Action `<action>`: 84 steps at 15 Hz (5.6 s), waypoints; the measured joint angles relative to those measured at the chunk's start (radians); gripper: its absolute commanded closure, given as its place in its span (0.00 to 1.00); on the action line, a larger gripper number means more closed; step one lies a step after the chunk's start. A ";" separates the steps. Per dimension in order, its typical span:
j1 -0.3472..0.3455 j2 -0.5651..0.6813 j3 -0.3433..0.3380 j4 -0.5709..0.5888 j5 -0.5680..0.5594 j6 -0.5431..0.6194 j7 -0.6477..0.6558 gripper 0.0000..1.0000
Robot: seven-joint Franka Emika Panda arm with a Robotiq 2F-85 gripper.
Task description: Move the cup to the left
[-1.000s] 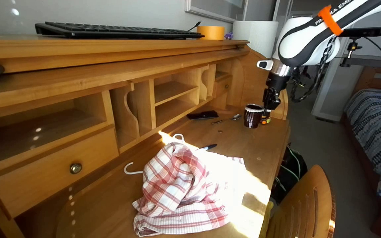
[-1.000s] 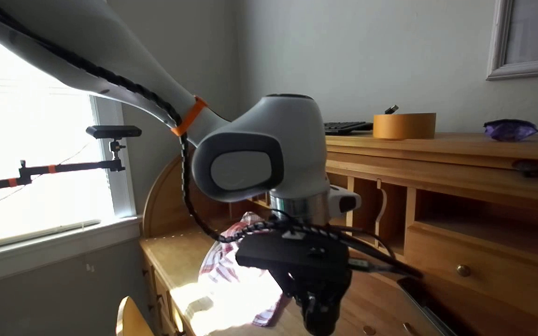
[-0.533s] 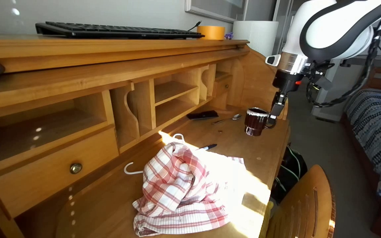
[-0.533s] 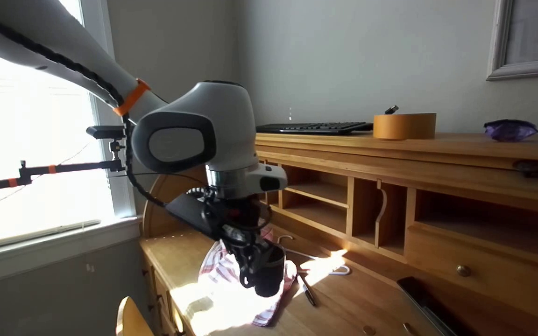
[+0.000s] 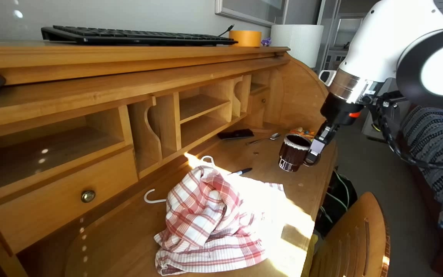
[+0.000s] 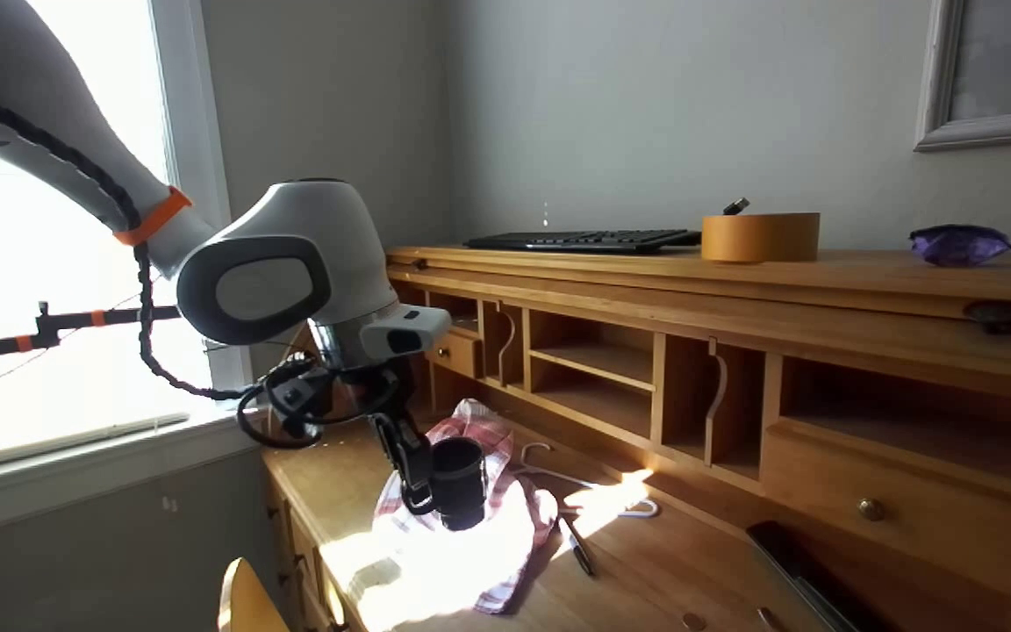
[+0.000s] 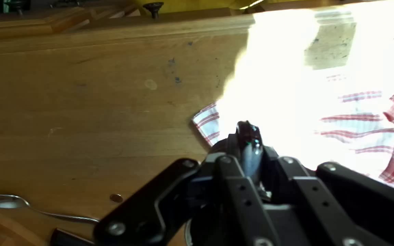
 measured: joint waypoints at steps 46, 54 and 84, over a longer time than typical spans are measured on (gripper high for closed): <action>0.012 0.304 0.436 0.098 -0.156 0.206 -0.267 0.96; 0.014 0.340 0.420 0.119 -0.258 0.206 -0.382 0.96; -0.045 -0.005 0.451 0.315 -0.085 -0.488 -0.580 0.00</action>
